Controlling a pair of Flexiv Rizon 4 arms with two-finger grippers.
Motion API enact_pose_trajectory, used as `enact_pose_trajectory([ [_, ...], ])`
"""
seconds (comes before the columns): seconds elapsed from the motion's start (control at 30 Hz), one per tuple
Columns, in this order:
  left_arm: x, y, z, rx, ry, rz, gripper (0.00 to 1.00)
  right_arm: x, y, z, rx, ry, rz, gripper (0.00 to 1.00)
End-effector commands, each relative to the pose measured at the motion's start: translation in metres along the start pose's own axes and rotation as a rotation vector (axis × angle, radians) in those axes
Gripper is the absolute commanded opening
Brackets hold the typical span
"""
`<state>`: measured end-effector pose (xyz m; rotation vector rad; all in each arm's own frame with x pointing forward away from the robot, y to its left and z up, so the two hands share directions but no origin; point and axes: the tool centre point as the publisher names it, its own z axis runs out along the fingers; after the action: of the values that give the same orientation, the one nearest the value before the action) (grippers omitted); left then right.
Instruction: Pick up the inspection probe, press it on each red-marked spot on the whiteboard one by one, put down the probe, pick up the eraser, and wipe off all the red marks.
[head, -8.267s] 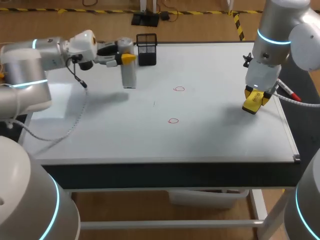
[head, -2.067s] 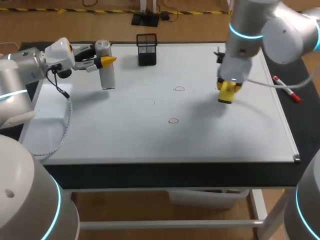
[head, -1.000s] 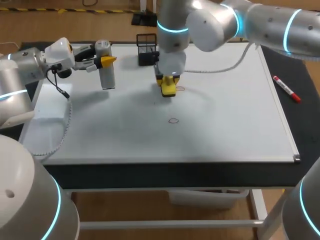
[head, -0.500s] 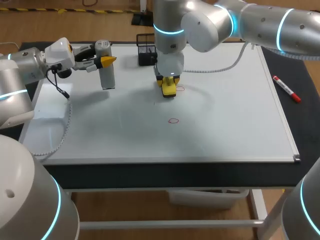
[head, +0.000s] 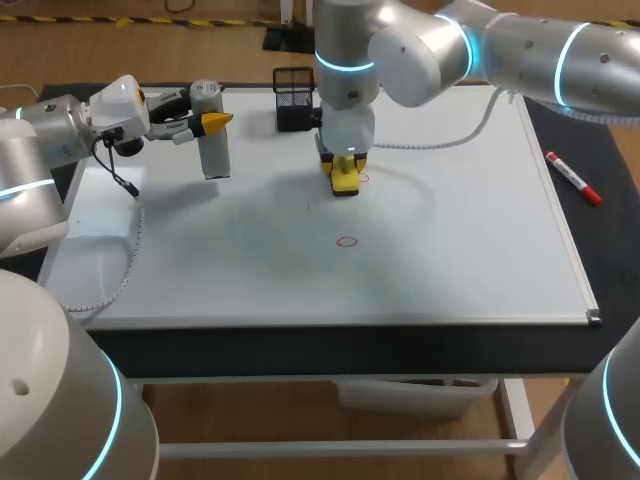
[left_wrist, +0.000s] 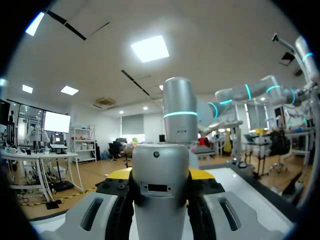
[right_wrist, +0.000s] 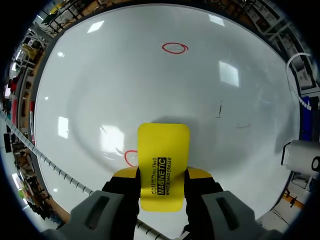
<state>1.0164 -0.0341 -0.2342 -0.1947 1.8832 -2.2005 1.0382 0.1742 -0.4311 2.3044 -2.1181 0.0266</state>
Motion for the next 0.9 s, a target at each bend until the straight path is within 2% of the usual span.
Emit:
enact_pose_trajectory([
  [0.03,0.0,0.0,0.0,0.002,0.001,0.002,0.0,0.007,-0.003,0.002,-0.005,-0.001,0.012,0.0],
  [0.9,0.0,0.0,0.0,0.002,0.001,0.002,0.0,0.068,0.008,0.006,-0.01,0.029,0.14,0.0],
])
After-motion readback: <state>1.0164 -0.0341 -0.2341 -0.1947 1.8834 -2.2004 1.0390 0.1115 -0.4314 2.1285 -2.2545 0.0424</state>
